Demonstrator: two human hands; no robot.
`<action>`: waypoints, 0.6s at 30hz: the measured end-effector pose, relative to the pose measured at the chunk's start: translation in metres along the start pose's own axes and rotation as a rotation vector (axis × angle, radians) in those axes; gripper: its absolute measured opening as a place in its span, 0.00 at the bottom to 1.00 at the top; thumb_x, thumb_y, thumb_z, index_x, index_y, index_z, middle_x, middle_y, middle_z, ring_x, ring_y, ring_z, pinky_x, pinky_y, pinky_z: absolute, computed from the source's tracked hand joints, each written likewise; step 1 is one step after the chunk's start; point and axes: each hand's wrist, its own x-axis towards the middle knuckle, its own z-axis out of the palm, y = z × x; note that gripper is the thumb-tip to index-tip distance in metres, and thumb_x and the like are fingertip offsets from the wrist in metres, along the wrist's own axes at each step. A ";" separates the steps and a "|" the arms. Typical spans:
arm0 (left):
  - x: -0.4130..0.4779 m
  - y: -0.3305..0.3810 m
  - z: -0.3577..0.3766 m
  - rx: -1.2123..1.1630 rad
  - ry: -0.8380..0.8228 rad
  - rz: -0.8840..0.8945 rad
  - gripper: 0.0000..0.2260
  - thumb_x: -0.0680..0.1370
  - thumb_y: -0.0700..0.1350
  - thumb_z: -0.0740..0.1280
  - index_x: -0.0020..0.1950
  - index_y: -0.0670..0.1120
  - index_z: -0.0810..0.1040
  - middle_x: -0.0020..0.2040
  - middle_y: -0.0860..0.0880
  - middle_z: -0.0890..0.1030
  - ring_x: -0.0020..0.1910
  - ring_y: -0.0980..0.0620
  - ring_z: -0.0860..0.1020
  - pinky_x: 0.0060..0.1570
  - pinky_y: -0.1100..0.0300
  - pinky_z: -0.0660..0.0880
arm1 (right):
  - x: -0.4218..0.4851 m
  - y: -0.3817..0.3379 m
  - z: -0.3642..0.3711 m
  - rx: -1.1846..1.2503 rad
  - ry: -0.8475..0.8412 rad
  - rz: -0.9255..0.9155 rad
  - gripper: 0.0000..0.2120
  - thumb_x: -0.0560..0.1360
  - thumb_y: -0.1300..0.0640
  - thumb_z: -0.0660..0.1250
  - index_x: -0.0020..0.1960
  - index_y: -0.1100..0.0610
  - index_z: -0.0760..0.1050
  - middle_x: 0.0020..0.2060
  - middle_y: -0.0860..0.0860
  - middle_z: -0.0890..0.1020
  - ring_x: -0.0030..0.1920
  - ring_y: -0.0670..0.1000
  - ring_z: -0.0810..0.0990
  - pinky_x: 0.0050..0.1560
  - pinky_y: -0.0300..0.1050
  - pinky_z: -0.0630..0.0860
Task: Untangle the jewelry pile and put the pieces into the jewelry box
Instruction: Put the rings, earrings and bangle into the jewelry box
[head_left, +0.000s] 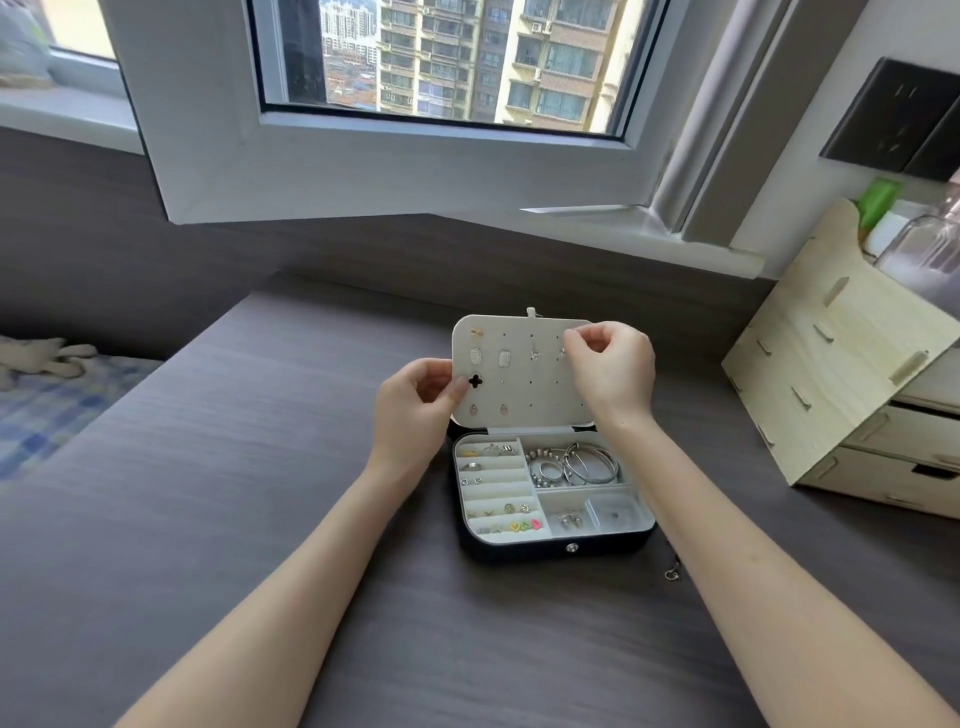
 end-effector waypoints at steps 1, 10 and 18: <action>0.000 0.000 0.000 -0.004 -0.002 -0.004 0.06 0.75 0.36 0.69 0.45 0.46 0.80 0.41 0.52 0.82 0.39 0.60 0.80 0.44 0.64 0.78 | 0.000 -0.001 0.001 0.012 0.004 0.006 0.05 0.72 0.59 0.65 0.38 0.56 0.79 0.35 0.47 0.80 0.40 0.49 0.78 0.44 0.44 0.74; -0.001 0.002 -0.002 -0.068 -0.037 -0.020 0.09 0.75 0.34 0.69 0.43 0.48 0.79 0.41 0.51 0.83 0.40 0.57 0.80 0.43 0.64 0.78 | 0.006 -0.010 0.000 -0.138 -0.078 0.063 0.05 0.70 0.56 0.68 0.37 0.54 0.81 0.37 0.48 0.83 0.42 0.51 0.80 0.40 0.41 0.70; -0.001 0.001 -0.003 -0.078 -0.042 -0.018 0.08 0.75 0.34 0.68 0.43 0.48 0.79 0.41 0.49 0.82 0.41 0.54 0.80 0.46 0.60 0.78 | 0.035 -0.021 -0.034 -0.275 -0.343 0.087 0.23 0.60 0.43 0.79 0.40 0.63 0.82 0.39 0.57 0.83 0.42 0.50 0.80 0.50 0.55 0.78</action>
